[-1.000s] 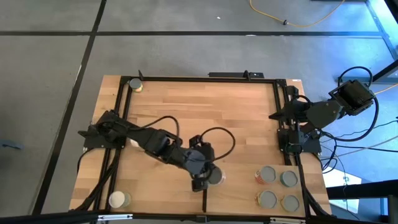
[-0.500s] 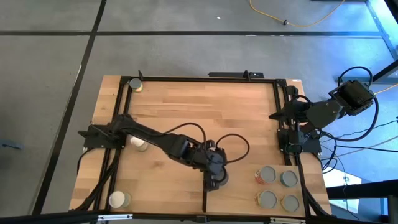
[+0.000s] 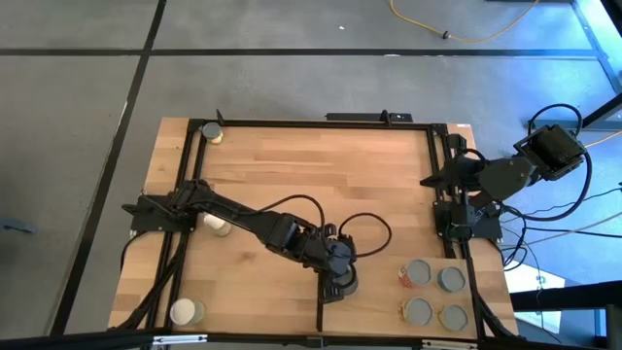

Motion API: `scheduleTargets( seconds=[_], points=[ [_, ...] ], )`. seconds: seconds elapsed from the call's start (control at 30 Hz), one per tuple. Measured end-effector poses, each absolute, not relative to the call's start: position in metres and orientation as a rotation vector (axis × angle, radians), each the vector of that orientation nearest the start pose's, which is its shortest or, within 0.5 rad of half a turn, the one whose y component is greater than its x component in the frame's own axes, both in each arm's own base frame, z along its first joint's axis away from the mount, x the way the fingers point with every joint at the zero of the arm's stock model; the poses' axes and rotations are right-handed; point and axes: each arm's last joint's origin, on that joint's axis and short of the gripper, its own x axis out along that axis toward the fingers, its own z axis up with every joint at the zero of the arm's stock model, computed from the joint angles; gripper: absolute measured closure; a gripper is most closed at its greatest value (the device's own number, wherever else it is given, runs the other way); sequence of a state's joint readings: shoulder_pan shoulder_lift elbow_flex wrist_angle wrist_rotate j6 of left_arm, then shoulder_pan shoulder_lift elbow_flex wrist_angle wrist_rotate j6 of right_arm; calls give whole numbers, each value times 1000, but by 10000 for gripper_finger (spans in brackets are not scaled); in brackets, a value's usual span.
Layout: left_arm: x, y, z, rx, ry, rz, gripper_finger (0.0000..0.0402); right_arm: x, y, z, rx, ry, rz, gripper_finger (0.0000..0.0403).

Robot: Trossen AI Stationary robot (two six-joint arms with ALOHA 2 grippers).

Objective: Pick and place cans onto a shelf
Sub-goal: Put the canned diced tomato on the shelf

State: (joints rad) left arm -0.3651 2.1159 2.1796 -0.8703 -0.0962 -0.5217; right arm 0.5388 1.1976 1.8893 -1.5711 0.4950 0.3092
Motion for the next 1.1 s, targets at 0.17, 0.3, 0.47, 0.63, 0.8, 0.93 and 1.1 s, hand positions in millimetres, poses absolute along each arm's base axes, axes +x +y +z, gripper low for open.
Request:
scheduleTargets(
  seconds=[0.17,0.3,0.47,0.63,0.8,0.93,1.1],
  points=[
    [435,-164,336,-316,825,-60,381,122,57,480,-141,756,-75,395],
    [437,-165,337,-340,802,-62,378,122,57,480,-144,757,-74,395],
    [437,-165,337,-342,802,-61,375,122,57,480,-144,757,-74,395],
    [439,-166,334,-345,808,-57,368,122,57,480,-144,757,-74,395],
    [444,-167,326,-349,822,-70,375,122,57,480,-144,757,-74,395],
    [445,-168,324,-348,825,-69,383,122,57,480,-144,757,-73,395],
    [446,-168,321,-347,830,-67,387,122,57,480,-144,757,-74,395]
  ],
)
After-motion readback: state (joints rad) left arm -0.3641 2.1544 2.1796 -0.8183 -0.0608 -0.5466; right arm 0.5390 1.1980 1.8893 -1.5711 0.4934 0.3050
